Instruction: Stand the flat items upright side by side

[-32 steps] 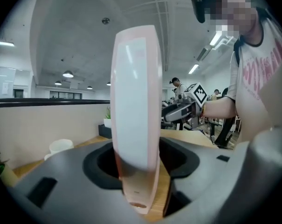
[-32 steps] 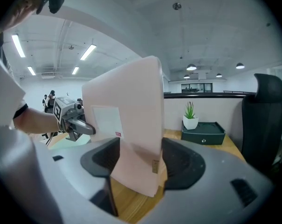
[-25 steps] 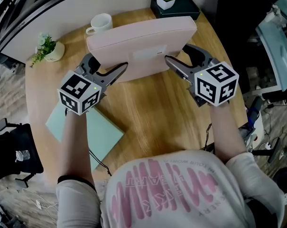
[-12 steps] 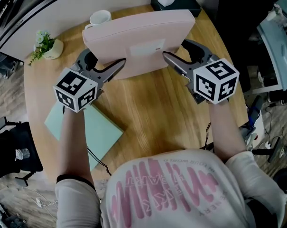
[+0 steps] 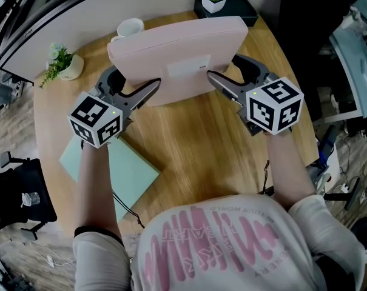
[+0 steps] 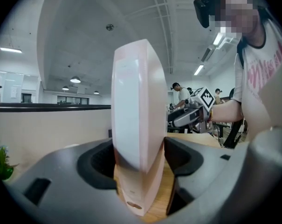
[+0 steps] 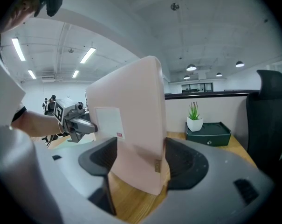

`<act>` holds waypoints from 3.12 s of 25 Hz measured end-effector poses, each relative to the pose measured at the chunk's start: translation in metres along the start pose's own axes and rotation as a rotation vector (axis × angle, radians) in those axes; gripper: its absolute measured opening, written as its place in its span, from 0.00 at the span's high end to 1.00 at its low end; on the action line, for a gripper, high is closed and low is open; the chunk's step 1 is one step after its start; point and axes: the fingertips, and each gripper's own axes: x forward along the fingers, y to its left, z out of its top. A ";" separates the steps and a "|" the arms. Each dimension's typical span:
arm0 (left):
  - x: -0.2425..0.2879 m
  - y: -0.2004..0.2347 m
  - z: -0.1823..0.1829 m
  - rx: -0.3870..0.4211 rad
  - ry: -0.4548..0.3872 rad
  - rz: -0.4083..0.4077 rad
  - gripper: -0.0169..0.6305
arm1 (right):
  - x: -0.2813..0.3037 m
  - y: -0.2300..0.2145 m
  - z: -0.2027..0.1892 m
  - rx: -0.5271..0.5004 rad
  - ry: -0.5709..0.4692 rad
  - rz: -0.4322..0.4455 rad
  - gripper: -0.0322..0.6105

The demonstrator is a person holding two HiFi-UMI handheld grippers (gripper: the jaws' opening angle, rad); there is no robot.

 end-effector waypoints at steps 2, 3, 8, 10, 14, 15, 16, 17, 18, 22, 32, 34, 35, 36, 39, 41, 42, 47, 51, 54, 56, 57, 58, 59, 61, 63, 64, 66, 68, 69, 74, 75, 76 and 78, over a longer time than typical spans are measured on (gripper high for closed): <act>-0.002 0.000 0.002 -0.005 -0.007 0.000 0.49 | 0.001 0.000 0.000 0.004 0.003 0.000 0.43; -0.003 0.000 0.003 -0.006 -0.009 -0.001 0.49 | 0.001 -0.001 0.000 0.005 0.004 0.000 0.43; -0.005 0.001 0.005 -0.009 -0.019 0.008 0.49 | 0.002 -0.001 -0.001 0.017 0.003 0.003 0.42; -0.007 0.002 0.008 -0.012 -0.031 0.012 0.49 | 0.002 -0.001 0.000 0.021 0.000 0.005 0.42; -0.011 0.003 0.011 -0.023 -0.047 0.030 0.49 | 0.001 -0.001 -0.002 0.029 0.006 0.006 0.41; -0.013 0.003 0.011 -0.026 -0.051 0.040 0.49 | 0.001 0.000 -0.002 0.031 0.008 0.006 0.41; -0.016 0.004 0.013 -0.031 -0.058 0.052 0.49 | 0.000 0.000 -0.002 0.035 0.007 0.004 0.41; -0.019 0.005 0.016 -0.037 -0.070 0.068 0.49 | -0.002 -0.001 0.000 0.042 0.002 -0.002 0.40; -0.023 0.006 0.019 -0.044 -0.086 0.087 0.49 | -0.004 -0.001 0.002 0.050 -0.005 -0.009 0.40; -0.044 0.008 0.033 -0.069 -0.144 0.168 0.49 | -0.015 0.001 0.008 0.065 -0.025 -0.018 0.39; -0.158 -0.028 0.035 -0.241 -0.291 0.488 0.49 | -0.063 0.038 0.002 0.096 -0.055 0.053 0.37; -0.184 -0.056 0.022 -0.284 -0.266 0.563 0.49 | -0.075 0.054 -0.011 0.101 -0.043 0.091 0.37; -0.196 -0.072 0.016 -0.304 -0.255 0.591 0.49 | -0.081 0.063 -0.018 0.100 -0.033 0.109 0.37; -0.208 -0.090 0.009 -0.321 -0.245 0.613 0.49 | -0.087 0.072 -0.026 0.099 -0.020 0.128 0.37; -0.238 -0.148 -0.015 -0.324 -0.191 0.657 0.49 | -0.104 0.103 -0.058 0.106 0.028 0.191 0.37; -0.259 -0.186 -0.033 -0.304 -0.132 0.695 0.49 | -0.113 0.124 -0.080 0.111 0.065 0.240 0.37; -0.270 -0.203 -0.042 -0.294 -0.099 0.719 0.49 | -0.116 0.135 -0.090 0.111 0.083 0.265 0.37; -0.317 -0.262 -0.089 -0.242 0.098 0.803 0.49 | -0.113 0.188 -0.135 0.126 0.173 0.367 0.37; -0.352 -0.275 -0.115 -0.191 0.246 0.836 0.49 | -0.103 0.225 -0.152 0.106 0.245 0.421 0.37; -0.369 -0.267 -0.129 -0.137 0.337 0.831 0.49 | -0.093 0.244 -0.154 0.088 0.274 0.447 0.37; -0.377 -0.261 -0.144 -0.078 0.443 0.789 0.49 | -0.084 0.252 -0.157 0.079 0.290 0.447 0.37; -0.381 -0.258 -0.153 -0.041 0.509 0.753 0.49 | -0.079 0.257 -0.158 0.079 0.299 0.446 0.37; -0.384 -0.254 -0.162 0.000 0.573 0.714 0.47 | -0.073 0.262 -0.159 0.082 0.308 0.445 0.37; -0.388 -0.249 -0.170 0.040 0.626 0.676 0.46 | -0.066 0.268 -0.159 0.085 0.316 0.442 0.37; -0.393 -0.233 -0.183 0.108 0.690 0.607 0.46 | -0.051 0.279 -0.157 0.097 0.324 0.427 0.37; -0.395 -0.215 -0.192 0.186 0.729 0.532 0.46 | -0.037 0.290 -0.154 0.116 0.323 0.401 0.37; -0.395 -0.206 -0.197 0.239 0.753 0.487 0.45 | -0.030 0.296 -0.152 0.124 0.321 0.386 0.37; -0.395 -0.189 -0.212 0.366 0.814 0.382 0.43 | -0.017 0.305 -0.150 0.136 0.324 0.351 0.37; -0.393 -0.172 -0.227 0.502 0.861 0.273 0.42 | -0.006 0.312 -0.152 0.149 0.333 0.316 0.37; -0.390 -0.164 -0.233 0.567 0.871 0.224 0.41 | -0.002 0.316 -0.154 0.153 0.341 0.300 0.37; -0.371 -0.140 -0.243 0.843 0.844 0.023 0.41 | 0.005 0.331 -0.164 0.177 0.383 0.239 0.37; -0.367 -0.140 -0.243 0.869 0.830 -0.006 0.41 | 0.004 0.332 -0.166 0.179 0.391 0.227 0.37; -0.364 -0.140 -0.243 0.886 0.814 -0.031 0.42 | 0.004 0.332 -0.168 0.181 0.399 0.215 0.37; -0.359 -0.141 -0.244 0.912 0.785 -0.061 0.42 | 0.004 0.331 -0.171 0.184 0.411 0.196 0.37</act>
